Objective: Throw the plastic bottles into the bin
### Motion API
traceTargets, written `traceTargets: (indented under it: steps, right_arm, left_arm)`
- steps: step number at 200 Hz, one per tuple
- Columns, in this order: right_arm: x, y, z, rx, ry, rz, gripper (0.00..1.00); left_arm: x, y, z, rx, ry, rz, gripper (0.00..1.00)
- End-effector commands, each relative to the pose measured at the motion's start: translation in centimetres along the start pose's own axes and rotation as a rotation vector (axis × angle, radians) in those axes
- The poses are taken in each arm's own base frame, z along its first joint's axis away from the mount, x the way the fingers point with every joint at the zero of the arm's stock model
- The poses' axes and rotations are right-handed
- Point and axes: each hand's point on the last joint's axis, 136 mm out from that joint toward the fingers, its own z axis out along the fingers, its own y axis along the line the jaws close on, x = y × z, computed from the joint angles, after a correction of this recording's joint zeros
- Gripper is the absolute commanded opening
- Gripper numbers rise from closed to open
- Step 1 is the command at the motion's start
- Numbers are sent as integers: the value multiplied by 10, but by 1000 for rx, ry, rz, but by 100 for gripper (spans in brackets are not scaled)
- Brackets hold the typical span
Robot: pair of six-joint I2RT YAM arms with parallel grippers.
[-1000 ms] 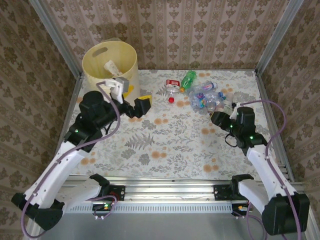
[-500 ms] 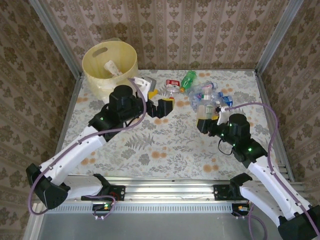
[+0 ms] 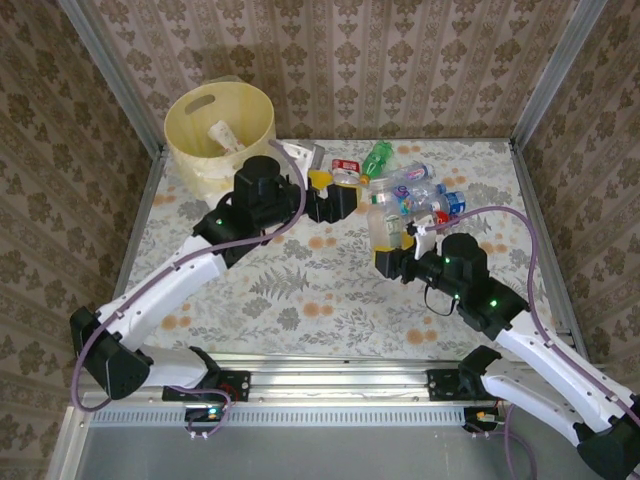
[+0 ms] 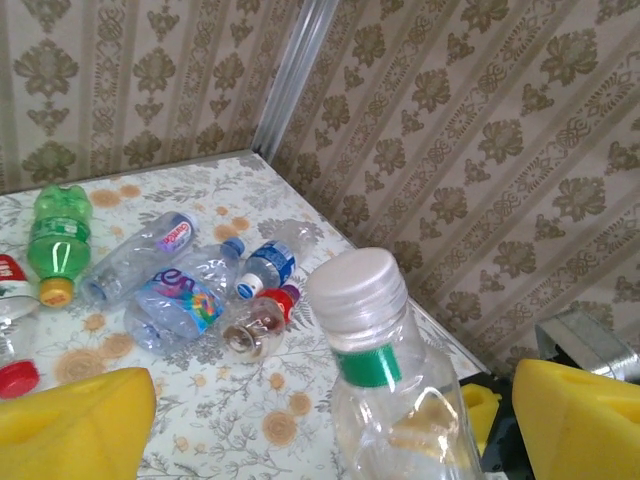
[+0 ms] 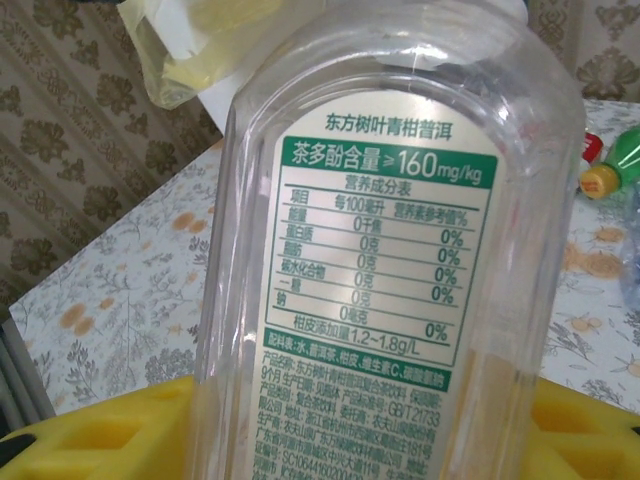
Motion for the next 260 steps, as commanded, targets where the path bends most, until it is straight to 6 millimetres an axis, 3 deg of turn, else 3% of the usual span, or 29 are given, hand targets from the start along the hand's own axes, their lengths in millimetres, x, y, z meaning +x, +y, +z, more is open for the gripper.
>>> traceTargets:
  steps: [1,84,179,260]
  right_arm:
    - [-27,9,-1,0,-76,-65,35]
    - [-26,27,7,-41,-58,-115,34]
    - [-18,30,6,-52,-44,-117,34]
    - [-16,32,6,-65,-34,-127,38]
  left_arm:
    - [-9,-22,7,93,1,-28,89]
    - [14,-25,33,122,85,-64,81]
    - [19,-21,36,117,97,-71,48]
    - [17,-17,35,114,97,-78,28]
